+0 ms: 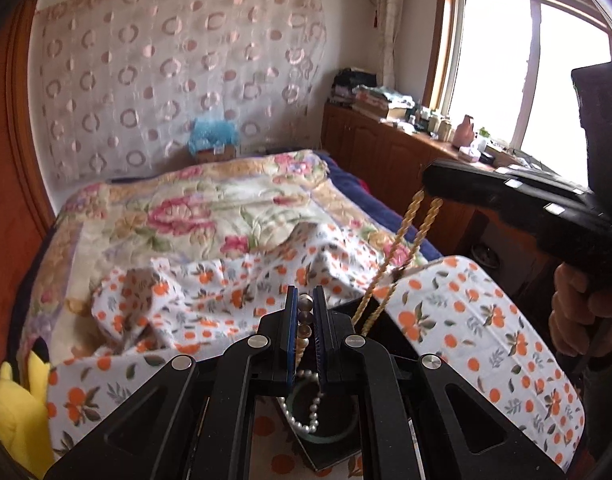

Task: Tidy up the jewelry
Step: 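Lift both necklaces over the black box and open both tools to release, then grasp the brown wooden bead bracelet with the left tool while the right tool grasps the silver bangle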

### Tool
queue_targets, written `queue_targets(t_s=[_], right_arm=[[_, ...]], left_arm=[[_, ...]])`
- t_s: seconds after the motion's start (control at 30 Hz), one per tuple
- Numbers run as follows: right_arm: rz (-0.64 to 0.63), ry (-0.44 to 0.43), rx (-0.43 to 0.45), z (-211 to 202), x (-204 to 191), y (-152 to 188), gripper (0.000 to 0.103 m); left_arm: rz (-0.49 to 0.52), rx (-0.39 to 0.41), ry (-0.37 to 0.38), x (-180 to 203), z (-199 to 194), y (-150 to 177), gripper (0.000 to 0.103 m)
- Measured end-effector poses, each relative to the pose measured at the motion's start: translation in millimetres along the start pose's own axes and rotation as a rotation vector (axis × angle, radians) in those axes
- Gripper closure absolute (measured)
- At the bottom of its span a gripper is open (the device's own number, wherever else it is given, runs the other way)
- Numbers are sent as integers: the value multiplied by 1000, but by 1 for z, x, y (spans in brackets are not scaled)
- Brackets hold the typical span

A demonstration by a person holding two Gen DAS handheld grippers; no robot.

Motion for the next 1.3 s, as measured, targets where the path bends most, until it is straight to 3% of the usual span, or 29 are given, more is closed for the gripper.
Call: queue_targets(t_s=[0.23, 0.43, 0.57, 0.7, 1.13, 1.3], right_arm=[[29, -37, -99, 40, -10, 40, 98], [32, -45, -115, 42, -17, 49, 97], [32, -44, -113, 31, -20, 56, 97], [51, -32, -112, 11, -24, 71, 97], [70, 27, -166, -71, -82, 175, 95], [85, 34, -184, -90, -102, 203, 76]], left_arm=[[-5, -31, -16, -5, 10, 16, 96], [10, -15, -32, 0, 1, 20, 96], [7, -14, -32, 1, -8, 32, 86], [5, -17, -35, 2, -23, 54, 82], [41, -38, -49, 20, -71, 144, 62], [48, -44, -56, 25, -85, 170, 53]])
Point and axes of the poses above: each gripper's, at about its wrist camera, not at the fingertips, and z roughly the way its jaws point, x to its right, y to its underside, the point moved 8 cm from there along z, roughly the way its jaws point, and after that the axes turned 11 degrees about -z, right-handed, at the moved point
